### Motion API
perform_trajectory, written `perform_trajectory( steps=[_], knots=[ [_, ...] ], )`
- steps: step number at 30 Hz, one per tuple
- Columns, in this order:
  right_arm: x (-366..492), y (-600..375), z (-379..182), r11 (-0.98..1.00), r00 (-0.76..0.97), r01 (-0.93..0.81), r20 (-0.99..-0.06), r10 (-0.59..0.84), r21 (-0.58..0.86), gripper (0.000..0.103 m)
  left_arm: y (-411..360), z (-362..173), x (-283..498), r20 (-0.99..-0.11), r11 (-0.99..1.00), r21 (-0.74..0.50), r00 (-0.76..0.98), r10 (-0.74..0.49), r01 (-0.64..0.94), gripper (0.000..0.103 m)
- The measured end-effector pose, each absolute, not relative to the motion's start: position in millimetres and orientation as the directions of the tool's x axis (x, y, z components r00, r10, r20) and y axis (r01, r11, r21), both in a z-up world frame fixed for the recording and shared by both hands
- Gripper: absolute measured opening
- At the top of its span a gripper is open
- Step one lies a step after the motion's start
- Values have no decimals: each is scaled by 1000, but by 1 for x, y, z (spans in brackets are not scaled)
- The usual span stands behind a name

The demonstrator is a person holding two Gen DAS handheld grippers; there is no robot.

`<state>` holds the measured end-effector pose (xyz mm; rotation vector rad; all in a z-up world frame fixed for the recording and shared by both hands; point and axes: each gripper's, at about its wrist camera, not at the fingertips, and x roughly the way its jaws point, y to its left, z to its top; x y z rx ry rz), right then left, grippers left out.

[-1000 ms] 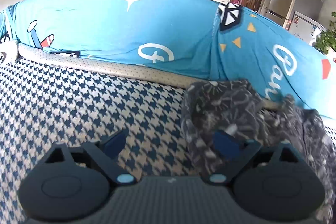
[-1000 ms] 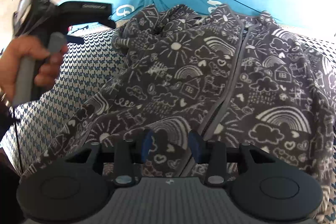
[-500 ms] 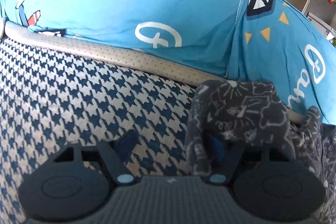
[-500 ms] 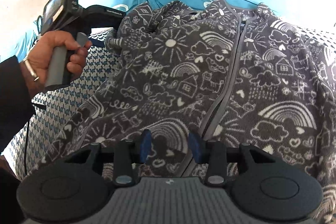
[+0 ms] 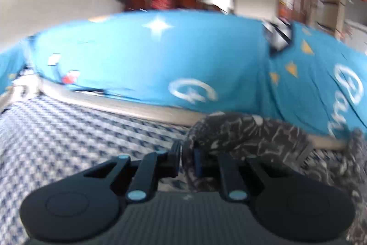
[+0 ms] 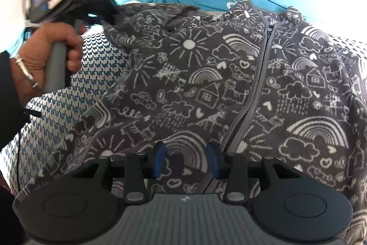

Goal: Fold clothes

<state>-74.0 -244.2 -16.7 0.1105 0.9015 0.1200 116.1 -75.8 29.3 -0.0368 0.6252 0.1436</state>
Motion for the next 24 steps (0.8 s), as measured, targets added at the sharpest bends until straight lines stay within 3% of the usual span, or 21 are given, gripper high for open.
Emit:
perform_trajectory(
  steps=[5,10,15,20,22,24],
  knots=[
    [-74,-245,-18,988,615,-63,-774,150,142,40,-43,30,88,-618,964,-20,761,196,-265,15],
    [-75,-241,-15,989,615,-78,-775,145,122,40,-22,15,64,-707,966,-8,685,177,-258,35],
    [-73,-237,-13,990,614,-82,-777,142,116,40,-11,3,47,-762,978,-13,636,127,-210,44],
    [-72,-232,-14,991,613,-87,-779,131,98,41,1,20,43,-724,979,-76,685,76,-188,58],
    [-71,-231,-15,992,614,-88,-779,128,94,41,8,28,48,-696,978,-108,716,54,-179,79],
    [-71,-230,-15,992,614,-85,-779,125,92,41,13,33,57,-672,977,-130,739,37,-167,79]
  ],
)
